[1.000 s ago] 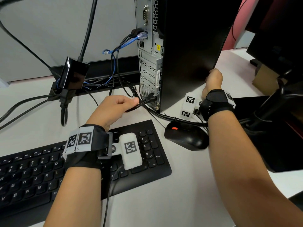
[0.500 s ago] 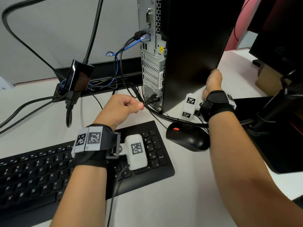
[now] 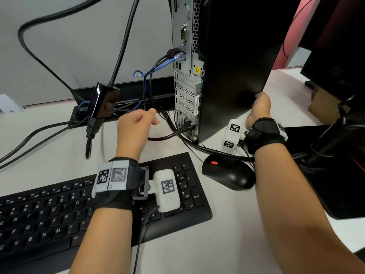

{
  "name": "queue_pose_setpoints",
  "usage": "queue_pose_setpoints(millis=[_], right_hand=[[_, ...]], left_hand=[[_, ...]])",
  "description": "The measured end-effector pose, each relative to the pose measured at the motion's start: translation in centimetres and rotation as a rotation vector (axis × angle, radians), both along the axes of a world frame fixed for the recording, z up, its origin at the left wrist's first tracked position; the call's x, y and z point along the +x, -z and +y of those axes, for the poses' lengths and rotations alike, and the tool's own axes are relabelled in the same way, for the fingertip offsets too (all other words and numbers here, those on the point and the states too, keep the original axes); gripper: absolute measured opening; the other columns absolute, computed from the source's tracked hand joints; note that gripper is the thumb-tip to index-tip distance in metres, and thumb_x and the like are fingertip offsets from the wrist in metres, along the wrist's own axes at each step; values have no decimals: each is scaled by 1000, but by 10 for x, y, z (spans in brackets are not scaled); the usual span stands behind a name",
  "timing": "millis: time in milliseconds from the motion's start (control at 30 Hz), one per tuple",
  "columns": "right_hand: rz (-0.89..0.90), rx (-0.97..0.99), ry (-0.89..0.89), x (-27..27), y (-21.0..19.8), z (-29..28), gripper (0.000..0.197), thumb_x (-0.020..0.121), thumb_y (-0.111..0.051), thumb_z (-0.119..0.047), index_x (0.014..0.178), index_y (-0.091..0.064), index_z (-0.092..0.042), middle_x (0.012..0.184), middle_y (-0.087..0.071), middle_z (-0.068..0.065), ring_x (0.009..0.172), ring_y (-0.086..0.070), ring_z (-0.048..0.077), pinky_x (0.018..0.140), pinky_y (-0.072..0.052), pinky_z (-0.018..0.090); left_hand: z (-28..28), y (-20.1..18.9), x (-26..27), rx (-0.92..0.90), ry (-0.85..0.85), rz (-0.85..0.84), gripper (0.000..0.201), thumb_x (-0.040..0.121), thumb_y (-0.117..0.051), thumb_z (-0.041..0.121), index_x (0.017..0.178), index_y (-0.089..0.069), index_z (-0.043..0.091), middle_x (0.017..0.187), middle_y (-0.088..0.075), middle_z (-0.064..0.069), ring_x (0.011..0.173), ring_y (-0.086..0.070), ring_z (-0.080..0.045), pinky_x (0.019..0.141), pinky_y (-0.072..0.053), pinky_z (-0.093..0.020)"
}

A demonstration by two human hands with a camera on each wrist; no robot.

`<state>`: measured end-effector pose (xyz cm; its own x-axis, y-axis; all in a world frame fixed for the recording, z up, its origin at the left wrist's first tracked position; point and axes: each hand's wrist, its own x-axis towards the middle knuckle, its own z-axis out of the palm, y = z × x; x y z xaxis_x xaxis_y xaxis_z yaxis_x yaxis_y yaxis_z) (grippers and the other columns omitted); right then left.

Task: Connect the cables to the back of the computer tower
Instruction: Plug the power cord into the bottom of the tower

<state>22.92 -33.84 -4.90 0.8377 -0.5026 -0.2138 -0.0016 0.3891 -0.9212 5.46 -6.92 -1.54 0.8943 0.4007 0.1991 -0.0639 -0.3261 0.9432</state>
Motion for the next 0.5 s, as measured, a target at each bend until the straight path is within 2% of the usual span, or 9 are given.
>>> queue_pose_setpoints(millis=[33, 100, 133, 200, 233, 300, 367, 400, 500], right_hand=[[-18, 33, -25, 4, 6, -6, 16, 77, -41, -14, 74, -56, -20, 78, -56, 1, 73, -53, 18, 66, -47, 25], [-90, 19, -58, 19, 21, -17, 41, 70, -37, -7, 90, -69, -22, 97, -68, 4, 90, -61, 24, 81, -54, 31], [-126, -1, -64, 26, 28, -21, 52, 69, -35, -4, 101, -70, -24, 108, -70, 3, 100, -64, 25, 90, -54, 35], [-138, -46, -64, 22, 28, -21, 62, 66, -35, -4, 115, -67, -25, 120, -68, 5, 114, -61, 28, 100, -50, 40], [-125, -66, -72, 25, 30, -23, 63, 65, -36, -5, 118, -66, -24, 122, -67, 7, 116, -60, 29, 101, -48, 42], [-111, -77, -55, 18, 25, -22, 63, 65, -37, -6, 120, -64, -21, 124, -65, 9, 118, -58, 30, 102, -48, 42], [-95, -58, -44, 14, 22, -19, 63, 65, -36, -7, 119, -65, -20, 122, -66, 7, 116, -59, 29, 103, -48, 41], [-92, -41, -41, 12, 19, -18, 63, 65, -35, -7, 118, -65, -20, 121, -66, 7, 113, -60, 28, 103, -47, 41], [-99, -6, -40, 8, 14, -16, 61, 65, -35, -7, 118, -65, -15, 119, -66, 9, 102, -59, 25, 101, -47, 39]], left_hand=[[-5, -2, -1, 20, 70, -9, 22, 89, -58, 26, 70, -67, 19, 70, -60, 6, 71, -55, -5, 74, -43, -21], [-19, -8, -5, -24, 257, 13, 13, 88, -62, 24, 98, -69, 20, 93, -67, 10, 85, -60, -1, 85, -49, -22], [-26, -9, -7, -30, 332, 41, 30, 88, -63, 25, 117, -63, 23, 111, -65, 11, 96, -60, 2, 88, -49, -18], [-38, -8, -7, -34, 403, 94, 62, 87, -65, 25, 143, -39, 26, 135, -52, 11, 106, -56, 6, 82, -47, -9], [-42, -10, -5, -56, 390, 102, 74, 85, -67, 26, 149, -27, 26, 142, -45, 8, 107, -55, 6, 83, -46, -9], [-44, -18, 1, -80, 356, 127, 96, 80, -73, 29, 152, -9, 29, 154, -28, 3, 111, -59, -2, 97, -45, -21], [-43, -29, 9, 57, 339, 153, 111, 72, -78, 37, 151, -1, 33, 157, -23, 4, 119, -57, -11, 107, -42, -38], [-44, -35, 13, 146, 342, 148, 112, 69, -79, 41, 151, -2, 34, 154, -29, 4, 123, -54, -14, 105, -45, -42], [-52, -51, 21, 214, 321, 106, 99, 69, -80, 37, 147, -20, 26, 127, -49, 4, 116, -55, -15, 83, -59, -35]])
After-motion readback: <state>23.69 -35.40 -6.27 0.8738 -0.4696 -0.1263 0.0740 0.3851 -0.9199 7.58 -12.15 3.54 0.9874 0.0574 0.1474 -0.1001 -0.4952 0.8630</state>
